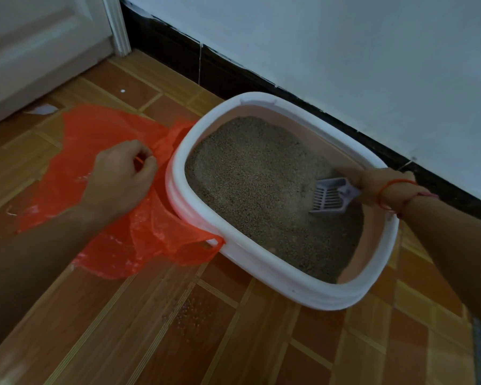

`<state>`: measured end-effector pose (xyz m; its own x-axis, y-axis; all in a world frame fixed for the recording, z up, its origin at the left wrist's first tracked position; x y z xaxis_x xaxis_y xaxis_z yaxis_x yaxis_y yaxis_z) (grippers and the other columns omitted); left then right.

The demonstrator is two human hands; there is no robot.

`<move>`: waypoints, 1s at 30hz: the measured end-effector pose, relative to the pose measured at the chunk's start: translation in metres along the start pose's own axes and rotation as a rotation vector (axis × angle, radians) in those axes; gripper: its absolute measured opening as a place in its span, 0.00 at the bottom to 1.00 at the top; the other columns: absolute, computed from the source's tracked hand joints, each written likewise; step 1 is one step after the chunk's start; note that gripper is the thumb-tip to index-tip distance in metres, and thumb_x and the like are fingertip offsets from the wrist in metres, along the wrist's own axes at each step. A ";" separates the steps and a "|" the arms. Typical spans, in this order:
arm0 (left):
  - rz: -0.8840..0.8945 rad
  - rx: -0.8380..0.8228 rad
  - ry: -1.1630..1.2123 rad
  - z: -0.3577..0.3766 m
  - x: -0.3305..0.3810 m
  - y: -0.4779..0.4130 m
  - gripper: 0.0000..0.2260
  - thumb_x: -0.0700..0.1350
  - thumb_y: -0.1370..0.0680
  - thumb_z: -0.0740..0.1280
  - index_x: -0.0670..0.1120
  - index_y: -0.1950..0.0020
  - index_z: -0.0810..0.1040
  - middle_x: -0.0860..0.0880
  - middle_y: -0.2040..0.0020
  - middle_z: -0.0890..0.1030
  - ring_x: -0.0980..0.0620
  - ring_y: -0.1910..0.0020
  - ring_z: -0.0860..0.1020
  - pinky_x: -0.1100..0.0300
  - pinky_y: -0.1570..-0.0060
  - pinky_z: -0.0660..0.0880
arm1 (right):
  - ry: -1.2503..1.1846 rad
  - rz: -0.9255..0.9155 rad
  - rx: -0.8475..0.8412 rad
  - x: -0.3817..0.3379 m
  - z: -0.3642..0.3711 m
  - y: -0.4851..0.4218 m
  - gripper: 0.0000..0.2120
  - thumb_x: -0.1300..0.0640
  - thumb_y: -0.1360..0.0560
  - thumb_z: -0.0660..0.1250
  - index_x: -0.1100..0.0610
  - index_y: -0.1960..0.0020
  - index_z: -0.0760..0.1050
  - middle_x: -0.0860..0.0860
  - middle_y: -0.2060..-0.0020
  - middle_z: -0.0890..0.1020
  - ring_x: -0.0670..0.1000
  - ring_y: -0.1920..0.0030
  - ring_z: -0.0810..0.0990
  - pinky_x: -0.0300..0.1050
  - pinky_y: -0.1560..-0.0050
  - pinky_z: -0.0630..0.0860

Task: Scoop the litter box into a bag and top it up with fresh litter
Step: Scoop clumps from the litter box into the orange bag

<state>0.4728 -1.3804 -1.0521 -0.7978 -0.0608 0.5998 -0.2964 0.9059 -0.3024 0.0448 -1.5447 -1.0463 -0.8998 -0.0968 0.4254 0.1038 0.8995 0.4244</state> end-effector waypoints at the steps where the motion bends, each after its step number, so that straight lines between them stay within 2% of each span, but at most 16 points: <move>1: 0.001 0.000 -0.001 0.000 -0.001 0.000 0.03 0.39 0.23 0.66 0.42 0.54 0.80 0.45 0.56 0.82 0.49 0.59 0.77 0.58 0.54 0.70 | -0.016 -0.007 0.017 -0.004 0.002 0.001 0.11 0.42 0.24 0.65 0.49 0.50 0.69 0.48 0.64 0.74 0.52 0.56 0.74 0.57 0.38 0.67; 4: 0.002 0.006 -0.003 -0.001 -0.002 0.000 0.03 0.39 0.23 0.66 0.42 0.54 0.80 0.45 0.56 0.82 0.50 0.59 0.76 0.58 0.54 0.69 | -0.072 -0.034 0.037 -0.015 0.007 -0.002 0.09 0.47 0.25 0.67 0.49 0.48 0.73 0.48 0.61 0.75 0.52 0.54 0.74 0.60 0.36 0.68; 8: -0.015 0.007 -0.011 -0.003 -0.004 0.001 0.03 0.40 0.23 0.66 0.43 0.54 0.80 0.46 0.56 0.82 0.50 0.59 0.76 0.57 0.54 0.70 | -0.194 -0.079 0.036 -0.033 0.007 -0.005 0.08 0.51 0.25 0.67 0.53 0.48 0.79 0.51 0.58 0.80 0.54 0.54 0.79 0.58 0.38 0.73; 11: -0.019 0.018 -0.007 -0.005 -0.005 0.000 0.03 0.40 0.23 0.67 0.43 0.55 0.79 0.45 0.57 0.82 0.49 0.59 0.76 0.57 0.54 0.70 | -0.233 -0.101 0.049 -0.048 0.007 -0.004 0.10 0.49 0.25 0.66 0.52 0.47 0.80 0.51 0.60 0.80 0.54 0.56 0.79 0.57 0.40 0.75; 16: -0.028 0.019 -0.010 -0.005 -0.007 0.000 0.03 0.40 0.23 0.67 0.42 0.54 0.80 0.45 0.56 0.82 0.50 0.59 0.77 0.57 0.54 0.70 | -0.312 -0.147 0.066 -0.071 0.009 0.006 0.12 0.46 0.25 0.67 0.46 0.44 0.79 0.50 0.58 0.80 0.55 0.55 0.79 0.60 0.42 0.75; 20: -0.033 0.017 0.004 -0.005 -0.006 0.000 0.03 0.40 0.23 0.66 0.42 0.54 0.80 0.46 0.56 0.82 0.50 0.58 0.77 0.58 0.54 0.71 | -0.385 -0.180 0.067 -0.084 0.008 0.011 0.12 0.46 0.24 0.66 0.45 0.42 0.79 0.50 0.57 0.81 0.54 0.55 0.80 0.60 0.42 0.75; 22: -0.036 0.015 0.002 -0.005 -0.005 0.000 0.03 0.40 0.23 0.66 0.43 0.55 0.80 0.47 0.56 0.82 0.50 0.59 0.77 0.58 0.54 0.71 | -0.426 -0.178 0.063 -0.085 0.009 0.014 0.12 0.48 0.24 0.66 0.45 0.41 0.79 0.49 0.59 0.80 0.54 0.55 0.79 0.60 0.42 0.76; 24: -0.033 0.015 -0.005 -0.006 -0.006 0.000 0.03 0.40 0.23 0.66 0.43 0.55 0.80 0.48 0.57 0.81 0.50 0.60 0.77 0.58 0.55 0.70 | -0.461 -0.181 0.055 -0.083 0.011 0.015 0.13 0.50 0.23 0.66 0.46 0.39 0.79 0.48 0.61 0.79 0.53 0.56 0.79 0.58 0.43 0.77; 27: -0.042 0.022 -0.006 -0.008 -0.007 0.000 0.04 0.40 0.23 0.66 0.43 0.55 0.80 0.49 0.58 0.80 0.50 0.61 0.76 0.60 0.55 0.68 | -0.484 -0.195 0.058 -0.079 0.013 0.019 0.14 0.50 0.23 0.66 0.46 0.37 0.78 0.49 0.59 0.79 0.52 0.58 0.79 0.51 0.50 0.79; 30: -0.046 0.024 -0.008 -0.011 -0.006 -0.002 0.04 0.40 0.22 0.66 0.42 0.55 0.79 0.50 0.58 0.79 0.51 0.61 0.76 0.60 0.56 0.68 | -0.562 -0.202 0.060 -0.074 0.012 0.023 0.13 0.51 0.23 0.66 0.47 0.39 0.79 0.49 0.58 0.80 0.51 0.58 0.78 0.47 0.55 0.75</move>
<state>0.4839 -1.3770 -1.0476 -0.7870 -0.1056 0.6078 -0.3453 0.8918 -0.2922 0.1085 -1.5117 -1.0781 -0.9871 -0.0430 -0.1539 -0.1021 0.9109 0.3999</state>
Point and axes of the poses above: each hand's wrist, its own y-axis away from the middle knuckle, its own z-axis out of the palm, x = y × z, the point moved 3 cm from there along -y, towards the middle knuckle
